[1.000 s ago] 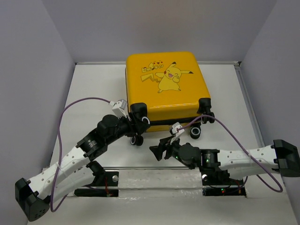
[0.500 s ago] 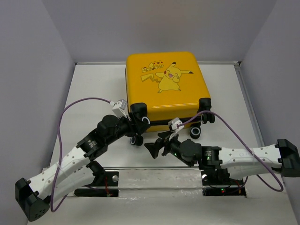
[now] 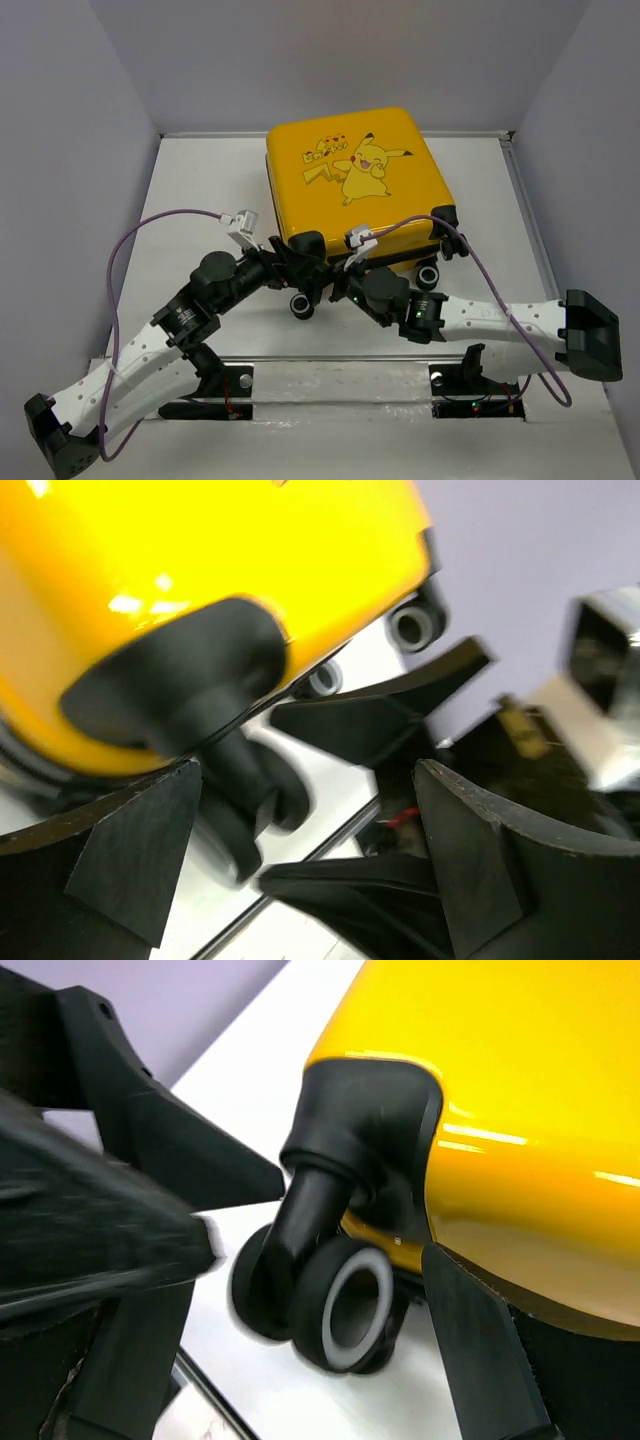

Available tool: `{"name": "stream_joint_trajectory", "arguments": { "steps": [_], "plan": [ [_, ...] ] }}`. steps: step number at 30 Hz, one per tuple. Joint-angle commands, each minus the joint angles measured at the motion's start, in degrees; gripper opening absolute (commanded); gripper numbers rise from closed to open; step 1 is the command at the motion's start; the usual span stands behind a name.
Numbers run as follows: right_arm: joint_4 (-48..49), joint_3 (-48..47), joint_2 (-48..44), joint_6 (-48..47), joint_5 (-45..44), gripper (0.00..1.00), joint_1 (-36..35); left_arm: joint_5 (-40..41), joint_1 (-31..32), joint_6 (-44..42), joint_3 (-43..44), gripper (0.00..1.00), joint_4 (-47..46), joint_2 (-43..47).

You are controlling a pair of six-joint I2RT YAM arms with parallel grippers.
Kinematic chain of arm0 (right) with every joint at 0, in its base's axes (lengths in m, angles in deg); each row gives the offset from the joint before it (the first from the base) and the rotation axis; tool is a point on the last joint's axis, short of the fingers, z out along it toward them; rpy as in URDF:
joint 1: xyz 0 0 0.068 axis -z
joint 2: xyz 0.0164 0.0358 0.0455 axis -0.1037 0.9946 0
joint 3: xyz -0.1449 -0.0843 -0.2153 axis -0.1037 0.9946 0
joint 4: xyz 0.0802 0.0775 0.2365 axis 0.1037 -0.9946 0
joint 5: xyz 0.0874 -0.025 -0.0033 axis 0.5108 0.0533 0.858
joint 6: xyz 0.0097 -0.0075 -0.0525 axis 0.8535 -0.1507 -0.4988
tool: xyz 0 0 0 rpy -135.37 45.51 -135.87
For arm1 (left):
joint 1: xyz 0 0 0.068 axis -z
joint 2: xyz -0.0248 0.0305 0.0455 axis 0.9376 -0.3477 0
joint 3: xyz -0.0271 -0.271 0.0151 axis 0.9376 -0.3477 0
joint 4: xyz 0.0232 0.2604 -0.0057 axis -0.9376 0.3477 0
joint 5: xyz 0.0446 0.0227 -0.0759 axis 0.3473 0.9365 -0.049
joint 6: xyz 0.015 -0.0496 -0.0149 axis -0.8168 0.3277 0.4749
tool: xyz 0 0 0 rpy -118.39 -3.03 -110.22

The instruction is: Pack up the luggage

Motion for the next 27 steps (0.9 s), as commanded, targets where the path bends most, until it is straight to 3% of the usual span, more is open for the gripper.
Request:
{"name": "stream_joint_trajectory", "arguments": {
  "steps": [1,7,12,16,21,27],
  "plan": [
    [13.06,-1.44,3.15,-0.35,3.27,1.00,1.82,1.36,0.47,-0.68,0.61,0.99,-11.26,1.84],
    [14.05,-3.64,8.09,1.40,1.61,0.98,2.53,0.75,0.47,-0.15,-0.27,0.99,-12.05,1.05],
    [7.73,-2.23,6.95,4.83,1.60,0.98,2.53,2.41,0.47,-1.55,-0.10,0.99,-7.32,2.45],
    [-2.53,-7.05,8.26,5.36,0.38,0.98,2.53,8.12,0.38,-2.00,-0.54,0.99,-2.92,5.70],
    [-16.41,-13.82,11.34,4.31,-4.80,0.92,2.53,12.25,0.47,-1.65,-1.68,0.91,5.32,9.75],
    [-32.57,-23.66,15.90,2.81,-10.87,0.74,2.53,15.42,0.47,1.78,-5.98,0.80,11.68,13.96]
  ]
}}
